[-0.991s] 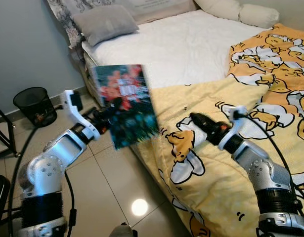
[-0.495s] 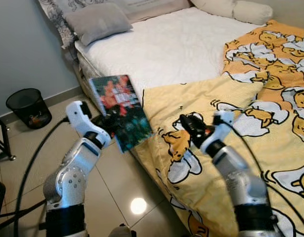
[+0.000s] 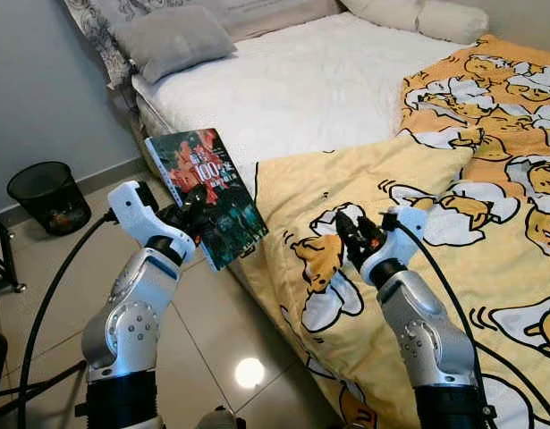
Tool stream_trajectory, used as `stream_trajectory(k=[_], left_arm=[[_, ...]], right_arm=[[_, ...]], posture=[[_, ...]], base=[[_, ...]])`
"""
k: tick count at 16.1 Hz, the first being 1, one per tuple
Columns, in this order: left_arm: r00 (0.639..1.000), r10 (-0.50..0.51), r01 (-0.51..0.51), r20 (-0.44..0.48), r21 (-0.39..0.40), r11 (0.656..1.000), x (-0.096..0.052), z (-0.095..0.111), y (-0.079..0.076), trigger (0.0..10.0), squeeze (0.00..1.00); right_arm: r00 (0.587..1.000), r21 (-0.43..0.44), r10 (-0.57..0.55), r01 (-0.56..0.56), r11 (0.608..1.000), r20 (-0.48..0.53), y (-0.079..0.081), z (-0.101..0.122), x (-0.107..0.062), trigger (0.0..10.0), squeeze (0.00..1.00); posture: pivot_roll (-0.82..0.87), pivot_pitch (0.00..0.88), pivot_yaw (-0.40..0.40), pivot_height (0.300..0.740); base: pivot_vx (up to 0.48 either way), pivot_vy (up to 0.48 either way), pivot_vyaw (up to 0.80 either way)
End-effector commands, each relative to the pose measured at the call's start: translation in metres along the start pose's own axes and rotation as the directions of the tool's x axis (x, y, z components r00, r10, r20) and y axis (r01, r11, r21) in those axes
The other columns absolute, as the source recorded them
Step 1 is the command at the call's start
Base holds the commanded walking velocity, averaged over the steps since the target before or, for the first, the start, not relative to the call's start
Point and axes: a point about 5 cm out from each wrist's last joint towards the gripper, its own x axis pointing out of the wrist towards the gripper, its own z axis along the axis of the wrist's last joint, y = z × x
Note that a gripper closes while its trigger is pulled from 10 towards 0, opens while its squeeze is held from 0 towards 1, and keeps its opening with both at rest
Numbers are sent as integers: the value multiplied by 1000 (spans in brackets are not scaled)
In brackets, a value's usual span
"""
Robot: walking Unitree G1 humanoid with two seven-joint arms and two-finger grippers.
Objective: Clean up the room
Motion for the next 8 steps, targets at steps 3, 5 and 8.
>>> stream_trajectory(k=[3,5,8], left_arm=[[998,-12,23,-55,212,977,2,1,-12,9569,0],[988,101,-56,-118,337,940,4,-5,-2,10000,0],[991,118,-77,-57,478,875,5,4,-3,10000,0]], right_arm=[[993,-69,-108,111,991,53,-13,8,0,10000,0],[988,-66,-115,122,990,102,-11,16,-1,10000,0],[988,-63,-112,119,991,107,-12,16,-6,10000,0]], posture=[[48,0,46,740],[51,0,55,740],[61,0,39,740]], base=[[0,0,0],[0,0,0],[0,0,0]])
